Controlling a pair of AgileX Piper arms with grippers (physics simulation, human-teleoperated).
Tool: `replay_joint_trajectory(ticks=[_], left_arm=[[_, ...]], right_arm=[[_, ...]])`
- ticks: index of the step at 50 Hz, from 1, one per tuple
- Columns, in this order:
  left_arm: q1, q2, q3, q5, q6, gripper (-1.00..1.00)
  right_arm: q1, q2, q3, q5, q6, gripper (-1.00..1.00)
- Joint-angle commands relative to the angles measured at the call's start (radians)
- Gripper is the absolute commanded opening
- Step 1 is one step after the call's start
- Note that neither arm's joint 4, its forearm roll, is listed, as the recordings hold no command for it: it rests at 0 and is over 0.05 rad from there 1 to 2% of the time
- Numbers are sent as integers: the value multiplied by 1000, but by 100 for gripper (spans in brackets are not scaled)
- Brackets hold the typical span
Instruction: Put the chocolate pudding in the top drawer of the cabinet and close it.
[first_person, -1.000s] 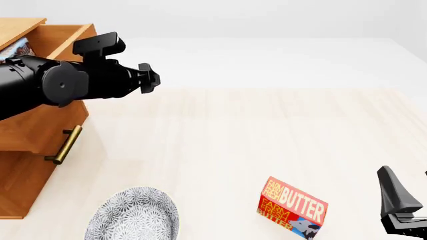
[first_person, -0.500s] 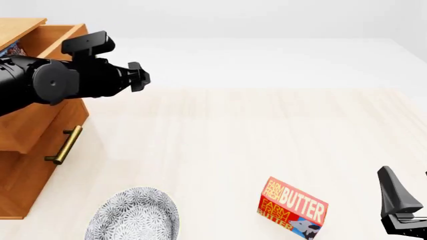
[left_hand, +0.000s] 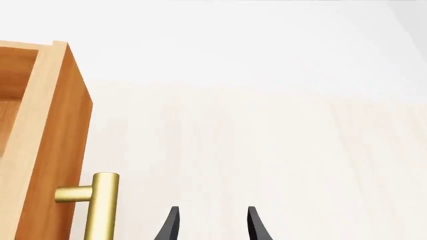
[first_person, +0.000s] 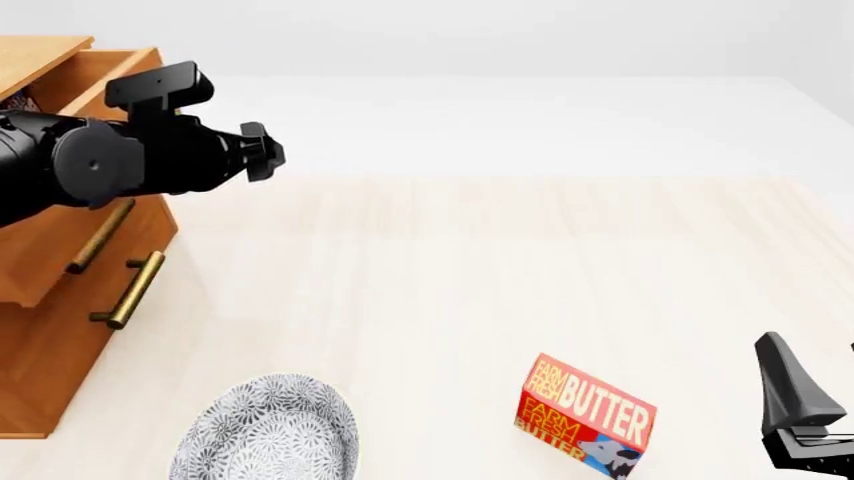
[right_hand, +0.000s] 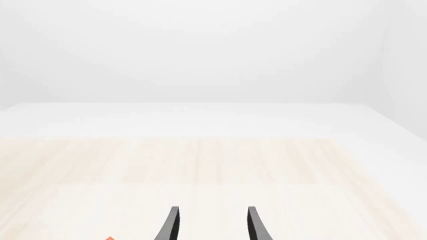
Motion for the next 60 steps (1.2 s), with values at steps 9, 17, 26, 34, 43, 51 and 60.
replay_joint_trajectory(ticks=[9,17,26,34,43,51,60], left_arm=[[41,12,11,-19,5,100],[63,8,6,-12,14,100],[82,5,7,-8,22,100],[101,-11,-1,20,29,100],[117,-3,-4,15,35,100],[140,6,-8,13,45,100],[163,17,-9,9,53,100]], right_arm=[[0,0,0,0,0,100],[0,0,0,0,0,100],[0,0,0,0,0,100],[0,0,0,0,0,100],[0,0,0,0,0,100],[0,0,0,0,0,100],[0,0,0,0,0,100]])
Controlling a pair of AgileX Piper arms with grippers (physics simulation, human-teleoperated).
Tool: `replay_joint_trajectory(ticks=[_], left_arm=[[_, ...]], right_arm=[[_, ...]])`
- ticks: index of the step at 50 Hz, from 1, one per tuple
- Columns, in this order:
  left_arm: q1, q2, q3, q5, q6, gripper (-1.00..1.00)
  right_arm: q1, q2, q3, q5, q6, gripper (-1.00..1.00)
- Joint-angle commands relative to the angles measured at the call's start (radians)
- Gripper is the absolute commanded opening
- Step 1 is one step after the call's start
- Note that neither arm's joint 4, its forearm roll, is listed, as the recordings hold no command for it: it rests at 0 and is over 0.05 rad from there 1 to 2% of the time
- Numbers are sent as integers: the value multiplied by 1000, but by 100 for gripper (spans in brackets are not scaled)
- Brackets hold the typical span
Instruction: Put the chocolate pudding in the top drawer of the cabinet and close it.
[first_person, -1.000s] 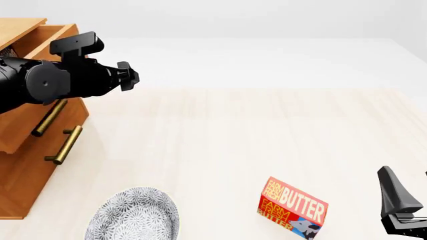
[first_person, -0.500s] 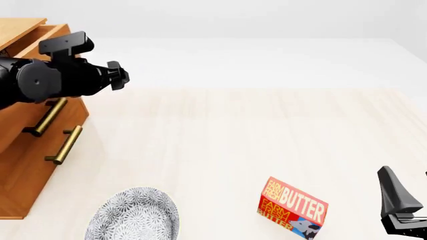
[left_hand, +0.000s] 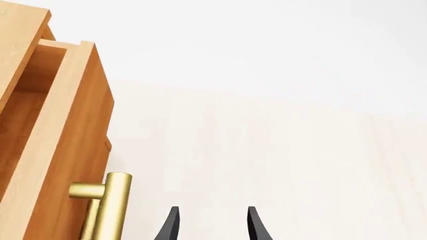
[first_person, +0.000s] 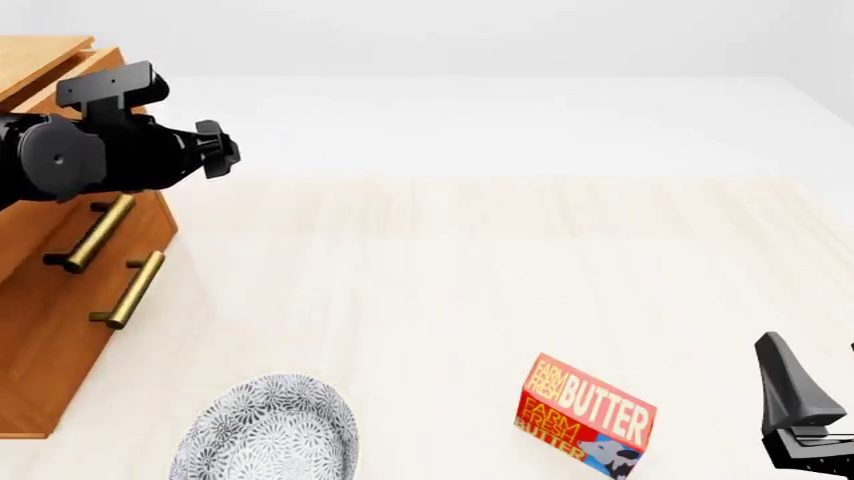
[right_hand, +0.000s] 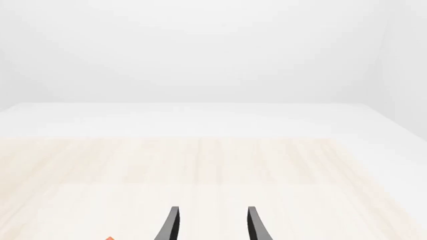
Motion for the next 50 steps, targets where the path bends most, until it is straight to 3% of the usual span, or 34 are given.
replay_joint_trajectory(ticks=[1,19,50], left_arm=[[31,9,-11,9,11,100],[94,26,11,-34,30,100],[174,18,-13,-15,74,100]], right_arm=[[0,0,0,0,0,100],[0,0,0,0,0,100],[0,0,0,0,0,100]])
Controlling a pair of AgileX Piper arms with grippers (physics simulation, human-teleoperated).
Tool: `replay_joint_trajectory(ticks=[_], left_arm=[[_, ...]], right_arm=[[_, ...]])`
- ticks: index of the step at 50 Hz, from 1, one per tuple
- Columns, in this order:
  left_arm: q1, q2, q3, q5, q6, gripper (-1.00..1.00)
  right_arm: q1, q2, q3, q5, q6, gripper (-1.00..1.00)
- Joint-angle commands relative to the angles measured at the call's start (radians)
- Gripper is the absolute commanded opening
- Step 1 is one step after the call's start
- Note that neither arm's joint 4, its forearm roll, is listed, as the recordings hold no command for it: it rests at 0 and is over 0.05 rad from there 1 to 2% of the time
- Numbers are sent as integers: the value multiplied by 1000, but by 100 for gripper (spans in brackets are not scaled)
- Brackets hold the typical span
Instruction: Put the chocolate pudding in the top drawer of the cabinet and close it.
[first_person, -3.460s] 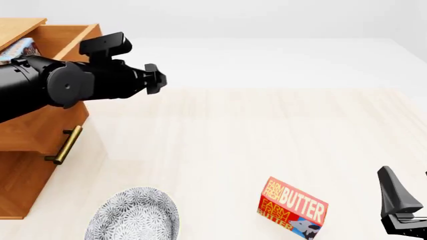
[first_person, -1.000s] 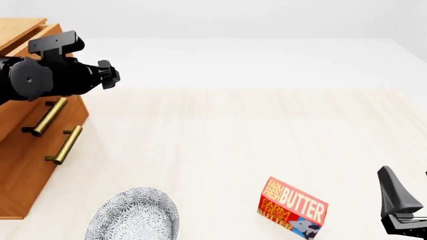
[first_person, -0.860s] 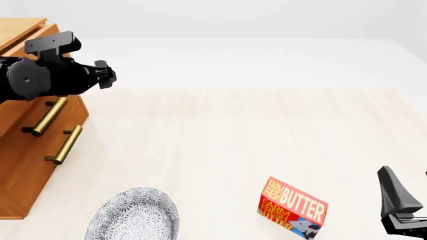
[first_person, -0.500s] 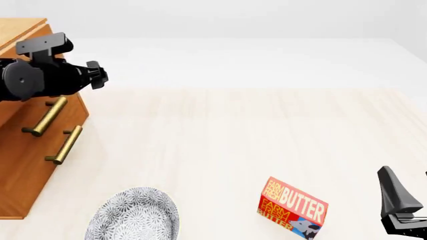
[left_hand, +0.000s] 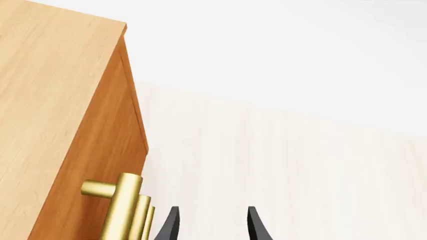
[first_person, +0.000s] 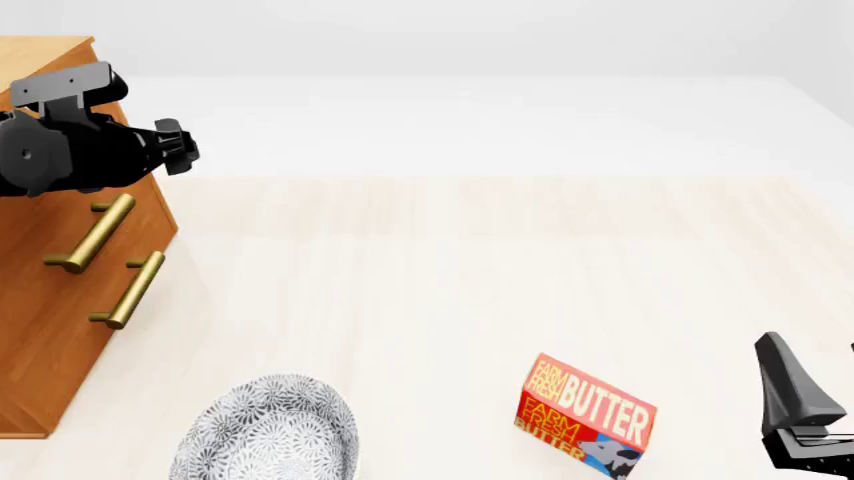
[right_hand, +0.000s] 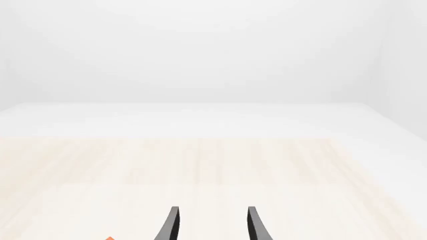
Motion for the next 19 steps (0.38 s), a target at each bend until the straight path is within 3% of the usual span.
replay_joint_trajectory(ticks=[1,19], left_arm=[[53,-8,-2,4,13,100],[32,-72,48,16,0,100]], right_arm=[[0,0,0,0,0,100],[0,0,0,0,0,100]])
